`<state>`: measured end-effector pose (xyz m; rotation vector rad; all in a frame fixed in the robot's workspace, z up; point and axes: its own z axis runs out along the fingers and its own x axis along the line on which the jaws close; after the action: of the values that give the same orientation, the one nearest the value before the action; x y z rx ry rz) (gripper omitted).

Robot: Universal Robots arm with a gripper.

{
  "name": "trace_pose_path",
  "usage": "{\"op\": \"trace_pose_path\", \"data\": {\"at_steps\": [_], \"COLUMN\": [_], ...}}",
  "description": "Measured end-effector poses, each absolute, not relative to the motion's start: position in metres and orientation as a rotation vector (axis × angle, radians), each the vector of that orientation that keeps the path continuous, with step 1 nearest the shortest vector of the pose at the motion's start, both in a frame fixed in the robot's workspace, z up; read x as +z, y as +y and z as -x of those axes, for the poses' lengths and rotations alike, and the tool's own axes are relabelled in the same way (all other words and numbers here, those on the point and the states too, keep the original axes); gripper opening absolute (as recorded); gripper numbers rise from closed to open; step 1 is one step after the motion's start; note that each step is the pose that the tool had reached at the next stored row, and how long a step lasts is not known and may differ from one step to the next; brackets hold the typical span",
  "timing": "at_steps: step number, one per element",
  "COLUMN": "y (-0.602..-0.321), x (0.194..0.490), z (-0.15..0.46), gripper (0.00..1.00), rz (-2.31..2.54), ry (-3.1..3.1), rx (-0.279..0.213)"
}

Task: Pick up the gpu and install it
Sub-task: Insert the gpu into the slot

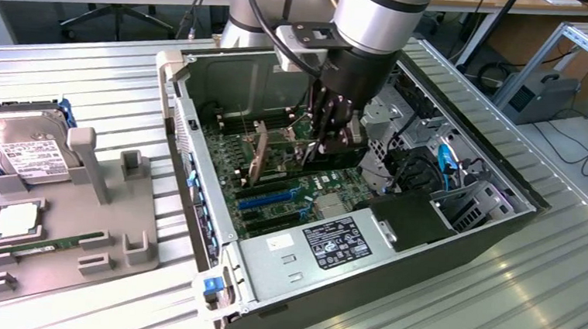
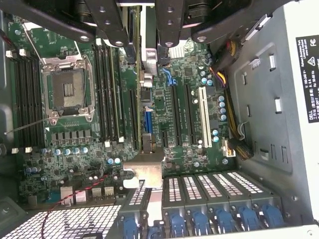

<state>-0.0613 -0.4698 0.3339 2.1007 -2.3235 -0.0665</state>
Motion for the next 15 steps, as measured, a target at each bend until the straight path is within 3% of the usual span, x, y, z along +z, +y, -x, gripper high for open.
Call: {"op": "trace_pose_path", "data": {"at_steps": [15], "y": [-0.4716], "x": [0.3311], "z": [0.0644], "gripper": [0.27], "rz": [-2.101], "ry": [-2.324], "rx": [-0.066]}}
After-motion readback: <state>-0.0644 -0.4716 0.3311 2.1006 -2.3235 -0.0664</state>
